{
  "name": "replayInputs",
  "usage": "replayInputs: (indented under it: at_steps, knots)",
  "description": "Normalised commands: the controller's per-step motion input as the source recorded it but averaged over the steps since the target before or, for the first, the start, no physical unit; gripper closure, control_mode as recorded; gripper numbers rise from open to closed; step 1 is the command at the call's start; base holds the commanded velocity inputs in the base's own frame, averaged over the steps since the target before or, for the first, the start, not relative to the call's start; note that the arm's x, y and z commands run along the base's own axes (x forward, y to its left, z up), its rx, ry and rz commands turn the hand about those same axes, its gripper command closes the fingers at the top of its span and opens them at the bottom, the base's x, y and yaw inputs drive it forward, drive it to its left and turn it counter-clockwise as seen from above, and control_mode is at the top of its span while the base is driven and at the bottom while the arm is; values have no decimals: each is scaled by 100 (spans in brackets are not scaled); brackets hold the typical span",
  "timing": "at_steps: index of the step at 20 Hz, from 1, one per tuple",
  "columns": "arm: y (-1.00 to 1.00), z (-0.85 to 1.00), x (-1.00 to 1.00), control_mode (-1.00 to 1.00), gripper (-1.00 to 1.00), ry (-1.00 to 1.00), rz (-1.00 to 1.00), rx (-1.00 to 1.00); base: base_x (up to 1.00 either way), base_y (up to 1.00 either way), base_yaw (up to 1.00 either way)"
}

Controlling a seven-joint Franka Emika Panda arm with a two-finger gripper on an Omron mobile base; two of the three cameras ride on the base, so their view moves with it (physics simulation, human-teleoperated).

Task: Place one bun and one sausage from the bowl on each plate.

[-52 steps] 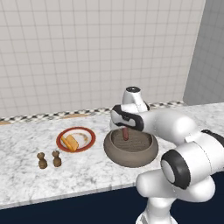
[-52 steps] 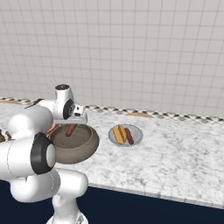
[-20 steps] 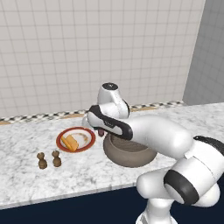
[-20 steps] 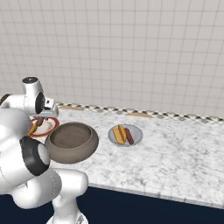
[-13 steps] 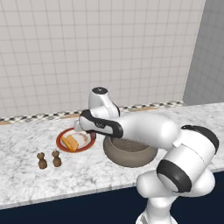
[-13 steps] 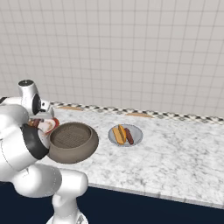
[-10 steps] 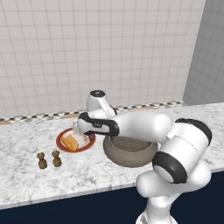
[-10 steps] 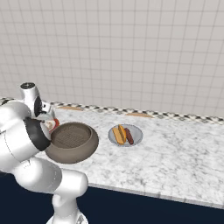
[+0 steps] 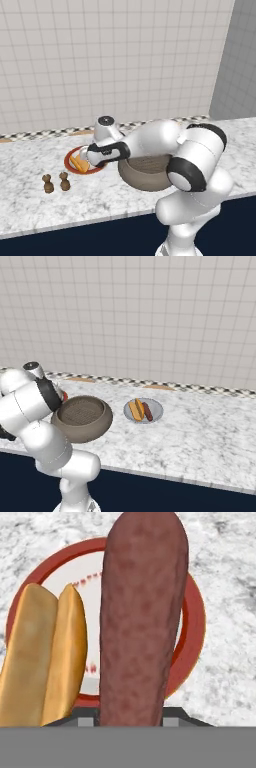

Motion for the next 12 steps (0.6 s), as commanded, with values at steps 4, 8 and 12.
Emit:
replayInputs:
  at_steps: [4,8,12]
  knots:
    - [2,-18,46,-100,-100,0,-4,0,0,0,0]
    - [0,-1,35,-100,-100,0,-3,0,0,0,0]
    - [-4,49,-39,-100,-100,-17,-1,0,0,0,0]
